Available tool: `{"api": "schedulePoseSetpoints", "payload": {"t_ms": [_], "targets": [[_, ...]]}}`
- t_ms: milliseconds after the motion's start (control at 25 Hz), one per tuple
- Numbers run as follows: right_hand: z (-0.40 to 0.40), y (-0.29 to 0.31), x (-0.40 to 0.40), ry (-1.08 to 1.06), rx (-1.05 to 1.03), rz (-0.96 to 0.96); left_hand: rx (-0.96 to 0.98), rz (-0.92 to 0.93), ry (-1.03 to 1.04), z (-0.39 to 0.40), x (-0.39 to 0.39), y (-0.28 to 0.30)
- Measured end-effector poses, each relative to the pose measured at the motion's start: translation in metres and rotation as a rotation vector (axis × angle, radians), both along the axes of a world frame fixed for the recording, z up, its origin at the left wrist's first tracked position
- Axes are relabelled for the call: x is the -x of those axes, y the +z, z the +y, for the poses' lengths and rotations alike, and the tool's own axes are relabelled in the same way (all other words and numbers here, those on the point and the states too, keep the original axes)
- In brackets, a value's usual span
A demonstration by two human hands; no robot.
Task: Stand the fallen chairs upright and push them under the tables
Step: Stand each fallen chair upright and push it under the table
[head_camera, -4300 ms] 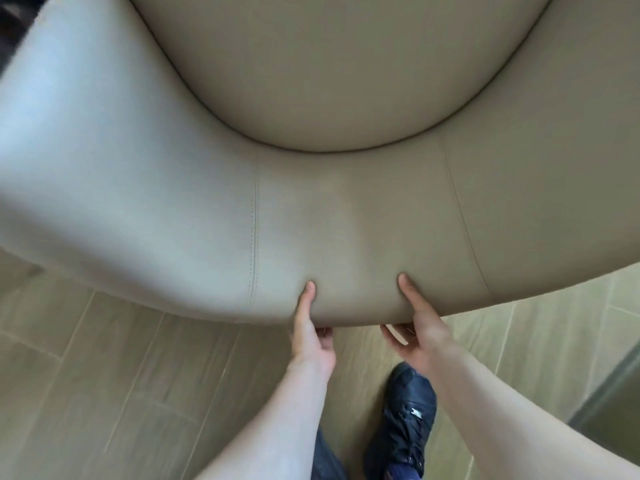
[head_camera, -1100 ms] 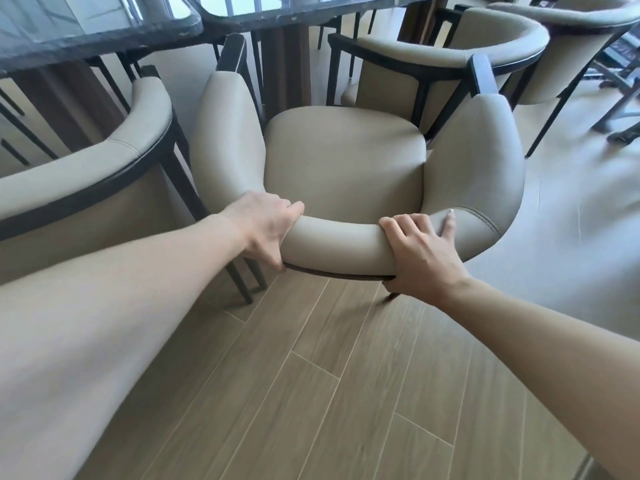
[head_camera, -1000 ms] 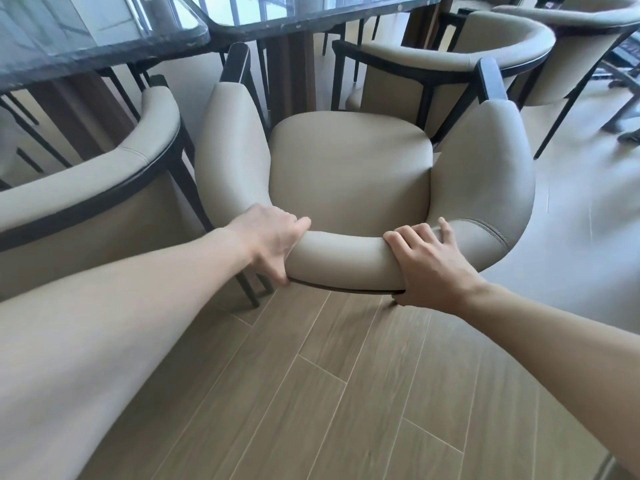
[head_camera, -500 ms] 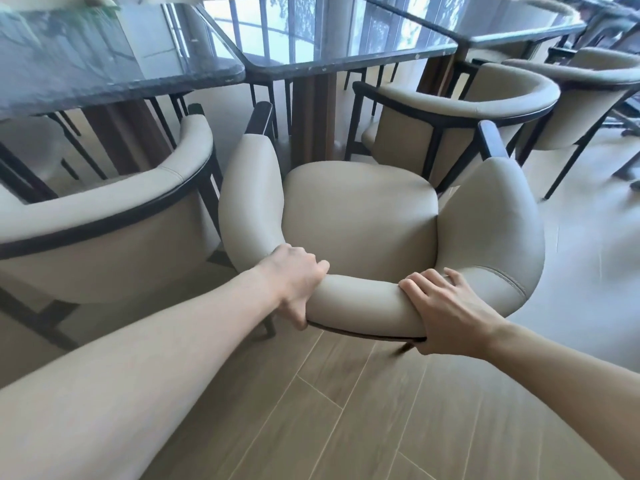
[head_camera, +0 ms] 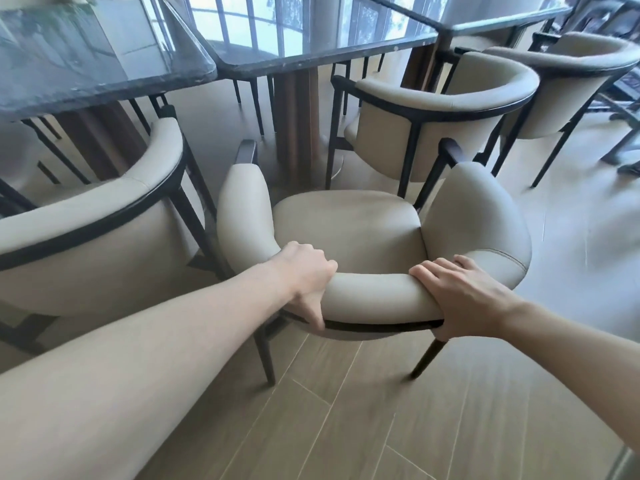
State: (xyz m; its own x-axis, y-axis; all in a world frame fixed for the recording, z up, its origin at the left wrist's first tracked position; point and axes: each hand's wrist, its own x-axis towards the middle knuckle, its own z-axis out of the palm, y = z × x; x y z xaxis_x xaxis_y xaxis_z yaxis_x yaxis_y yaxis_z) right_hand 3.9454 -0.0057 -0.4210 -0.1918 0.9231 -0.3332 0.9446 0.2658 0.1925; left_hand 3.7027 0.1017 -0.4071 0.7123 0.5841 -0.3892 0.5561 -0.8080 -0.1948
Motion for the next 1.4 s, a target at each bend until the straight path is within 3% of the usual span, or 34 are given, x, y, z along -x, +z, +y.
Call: {"api": "schedulePoseSetpoints", "payload": {"t_ms": [280, 520, 680, 800, 960, 1080, 1240, 1400], "targets": [[-0.039, 0.009, -0.077, 0.075, -0.009, -0.067, 0.072, -0.028, -0.009, -0.068, -0.070, -0.006], [-0.041, 0.011, -0.125, -0.068, 0.070, -0.149, 0.053, -0.048, -0.021, -0.084, -0.124, -0.007], [-0.041, 0.010, -0.123, -0.170, 0.058, -0.104, 0.031, -0.014, -0.079, -0.080, -0.127, -0.005], [-0.041, 0.009, -0.119, -0.254, 0.116, -0.091, 0.179, 0.174, -0.006, -0.071, -0.147, 0.005], [-0.038, 0.008, -0.115, -0.355, 0.145, -0.031, 0.447, 0.433, 0.278, -0.060, -0.177, 0.022], [-0.038, 0.010, -0.114, -0.401, 0.147, 0.006, 0.585, 0.282, 0.380, -0.053, -0.182, 0.034], [-0.034, 0.012, -0.115, -0.408, 0.257, 0.021, 0.599, 0.060, 0.380, -0.028, -0.200, 0.055], [0.005, 0.020, -0.122, -0.378, 0.537, -0.067, 0.580, -0.126, 0.442, 0.013, -0.237, 0.083]]}}
